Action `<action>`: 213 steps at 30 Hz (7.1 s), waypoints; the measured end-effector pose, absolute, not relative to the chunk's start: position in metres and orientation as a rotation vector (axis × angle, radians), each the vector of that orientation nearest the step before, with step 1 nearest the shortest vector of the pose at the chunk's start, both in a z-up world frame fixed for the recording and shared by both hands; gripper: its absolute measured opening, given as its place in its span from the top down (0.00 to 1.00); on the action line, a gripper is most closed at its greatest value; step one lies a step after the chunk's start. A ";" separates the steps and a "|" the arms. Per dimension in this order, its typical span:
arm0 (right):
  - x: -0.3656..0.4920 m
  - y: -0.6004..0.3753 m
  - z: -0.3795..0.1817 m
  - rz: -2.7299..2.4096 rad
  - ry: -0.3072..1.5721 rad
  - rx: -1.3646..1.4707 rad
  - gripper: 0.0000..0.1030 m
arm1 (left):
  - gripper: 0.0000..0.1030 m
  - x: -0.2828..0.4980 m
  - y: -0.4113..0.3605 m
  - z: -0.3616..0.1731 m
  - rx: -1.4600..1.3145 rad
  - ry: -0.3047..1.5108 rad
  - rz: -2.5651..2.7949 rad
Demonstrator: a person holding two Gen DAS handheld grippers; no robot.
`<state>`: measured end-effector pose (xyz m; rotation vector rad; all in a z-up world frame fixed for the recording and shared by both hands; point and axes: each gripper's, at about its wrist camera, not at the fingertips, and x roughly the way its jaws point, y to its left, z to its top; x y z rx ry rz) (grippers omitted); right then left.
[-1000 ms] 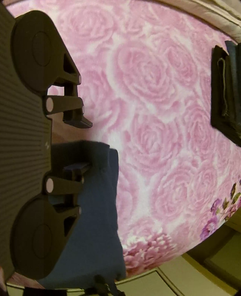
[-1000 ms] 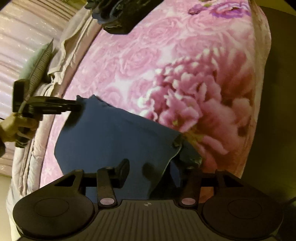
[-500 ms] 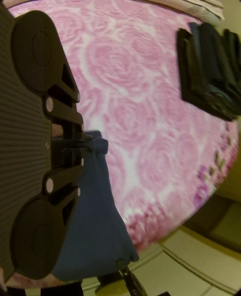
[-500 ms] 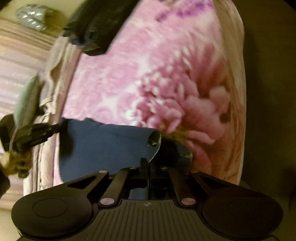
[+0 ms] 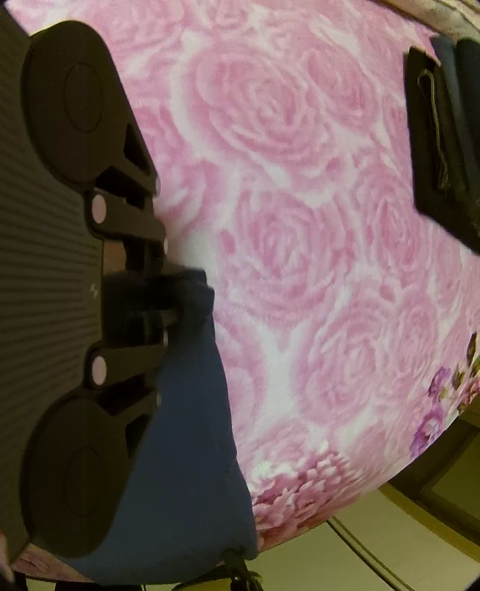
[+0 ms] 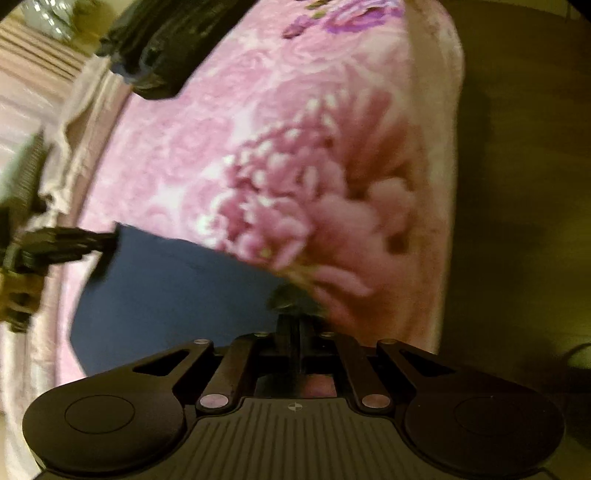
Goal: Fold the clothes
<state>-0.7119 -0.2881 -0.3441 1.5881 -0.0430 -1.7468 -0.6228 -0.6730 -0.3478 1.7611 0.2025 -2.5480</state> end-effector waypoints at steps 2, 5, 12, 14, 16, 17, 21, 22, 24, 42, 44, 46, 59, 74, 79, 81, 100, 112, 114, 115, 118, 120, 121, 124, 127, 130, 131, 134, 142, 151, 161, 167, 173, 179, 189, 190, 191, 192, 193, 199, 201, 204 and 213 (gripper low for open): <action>-0.712 -0.283 -0.341 -1.772 0.004 1.590 0.98 | 0.64 -0.616 -0.679 -0.340 1.729 0.201 -2.538; -0.706 -0.279 -0.324 -1.797 0.069 1.531 0.98 | 0.69 -0.606 -0.681 -0.324 1.665 0.189 -2.539; -0.675 -0.326 -0.309 -1.698 0.131 1.358 0.96 | 0.74 -0.573 -0.660 -0.284 1.534 0.212 -2.597; -0.674 -0.344 -0.321 -1.672 0.126 1.326 0.91 | 0.74 -0.570 -0.648 -0.287 1.562 0.226 -2.608; -0.675 -0.358 -0.338 -1.654 0.145 1.310 0.60 | 0.74 -0.574 -0.634 -0.302 1.637 0.201 -2.604; -0.677 -0.355 -0.340 -1.659 0.158 1.309 0.60 | 0.74 -0.577 -0.627 -0.312 1.682 0.170 -2.596; -0.686 -0.345 -0.351 -1.679 0.214 1.304 0.65 | 0.71 -0.588 -0.616 -0.336 1.714 0.068 -2.573; -0.688 -0.342 -0.353 -1.684 0.228 1.302 0.65 | 0.71 -0.590 -0.618 -0.338 1.701 0.074 -2.568; -0.692 -0.327 -0.357 -1.693 0.228 1.335 0.64 | 0.70 -0.594 -0.623 -0.340 1.683 0.089 -2.551; -0.627 -0.342 -0.314 -1.376 0.453 1.133 0.18 | 0.70 -0.528 -0.580 -0.280 1.710 -0.363 -2.471; -0.611 -0.346 -0.318 -1.348 0.457 1.105 0.18 | 0.70 -0.508 -0.568 -0.284 1.733 -0.379 -2.475; -0.594 -0.350 -0.321 -1.331 0.456 1.083 0.18 | 0.72 -0.490 -0.558 -0.290 1.748 -0.375 -2.482; -0.516 -0.361 -0.348 -1.431 0.524 0.989 0.18 | 0.86 -0.468 -0.563 -0.346 1.699 -0.216 -2.526; -0.443 -0.350 -0.349 -1.338 1.005 0.526 0.10 | 0.57 -0.413 -0.508 -0.326 1.592 -1.065 -2.531; -0.424 -0.368 -0.382 -1.281 1.188 0.319 0.11 | 0.32 -0.404 -0.471 -0.357 1.490 -1.507 -2.499; -0.426 -0.372 -0.391 -1.268 1.221 0.269 0.14 | 0.26 -0.404 -0.461 -0.370 1.429 -1.639 -2.470; -0.474 -0.330 -0.332 -1.361 1.160 0.185 0.23 | 0.71 -0.445 -0.446 -0.364 1.421 -1.658 -2.402; -0.469 -0.351 -0.371 -1.324 1.293 0.154 0.72 | 0.75 -0.448 -0.448 -0.328 1.463 -1.328 -2.516; -0.485 -0.351 -0.358 -1.299 1.315 0.129 0.79 | 0.75 -0.447 -0.444 -0.320 1.477 -1.284 -2.524; -0.494 -0.351 -0.351 -1.287 1.326 0.117 0.79 | 0.75 -0.446 -0.440 -0.314 1.480 -1.251 -2.528; -0.518 -0.351 -0.331 -1.249 1.357 0.080 0.80 | 0.75 -0.447 -0.427 -0.293 1.468 -1.121 -2.529; -0.530 -0.361 -0.310 -1.215 1.366 0.037 0.80 | 0.75 -0.452 -0.423 -0.279 1.450 -1.021 -2.515; -0.537 -0.366 -0.300 -1.196 1.367 0.009 0.80 | 0.75 -0.456 -0.424 -0.271 1.441 -0.972 -2.505; -0.566 -0.384 -0.286 -1.138 1.313 -0.107 0.80 | 0.75 -0.471 -0.438 -0.243 1.384 -0.880 -2.430; -0.594 -0.402 -0.273 -1.078 1.257 -0.219 0.80 | 0.75 -0.491 -0.458 -0.208 1.318 -0.837 -2.309; -0.622 -0.421 -0.260 -1.016 1.197 -0.328 0.80 | 0.75 -0.512 -0.464 -0.178 1.275 -0.807 -2.172; -0.632 -0.427 -0.255 -0.995 1.177 -0.364 0.80 | 0.76 -0.519 -0.461 -0.173 1.271 -0.786 -2.134; -0.660 -0.445 -0.242 -0.930 1.115 -0.470 0.80 | 0.76 -0.541 -0.433 -0.180 1.310 -0.705 -2.053; -0.697 -0.367 -0.363 -0.551 1.228 -0.383 0.80 | 0.70 -0.604 -0.300 -0.331 1.606 -0.424 -1.983; -0.731 -0.347 -0.358 -0.618 1.350 -0.240 0.43 | 0.66 -0.587 -0.271 -0.312 1.629 -0.142 -1.990; -0.752 -0.342 -0.292 -0.801 1.222 0.243 0.43 | 0.66 -0.519 -0.367 -0.251 1.198 0.580 -1.850; -0.749 -0.398 -0.271 -0.908 1.013 0.444 0.43 | 0.64 -0.490 -0.447 -0.267 0.976 0.843 -1.738; -0.770 -0.483 -0.292 -1.015 0.939 0.554 0.43 | 0.86 -0.476 -0.501 -0.318 0.969 1.028 -1.762; -0.793 -0.540 -0.336 -1.033 0.827 0.781 0.43 | 0.91 -0.479 -0.505 -0.338 1.018 1.013 -1.835; -0.805 -0.548 -0.336 -1.065 0.784 0.853 0.96 | 0.96 -0.499 -0.492 -0.301 0.974 0.770 -2.005; -0.807 -0.545 -0.333 -1.078 0.781 0.850 0.96 | 0.96 -0.501 -0.491 -0.296 0.960 0.747 -2.022; -0.810 -0.541 -0.331 -1.091 0.778 0.847 0.96 | 0.96 -0.504 -0.491 -0.291 0.946 0.723 -2.039; -0.813 -0.538 -0.328 -1.105 0.775 0.844 0.96 | 0.96 -0.504 -0.493 -0.295 0.955 0.736 -2.020; -0.815 -0.535 -0.325 -1.118 0.772 0.841 0.96 | 0.96 -0.502 -0.499 -0.305 0.978 0.773 -1.978; -0.805 -0.545 -0.357 -1.102 0.802 0.834 0.96 | 0.91 -0.487 -0.514 -0.347 0.981 0.981 -1.798; -0.807 -0.550 -0.360 -1.117 0.774 0.843 0.95 | 0.87 -0.481 -0.515 -0.350 0.948 1.030 -1.768; -0.813 -0.545 -0.349 -1.181 0.779 0.819 0.62 | 0.83 -0.472 -0.518 -0.351 0.900 1.104 -1.728; -0.791 -0.506 -0.304 -1.088 0.684 0.815 0.54 | 0.86 -0.463 -0.502 -0.302 0.859 0.968 -1.715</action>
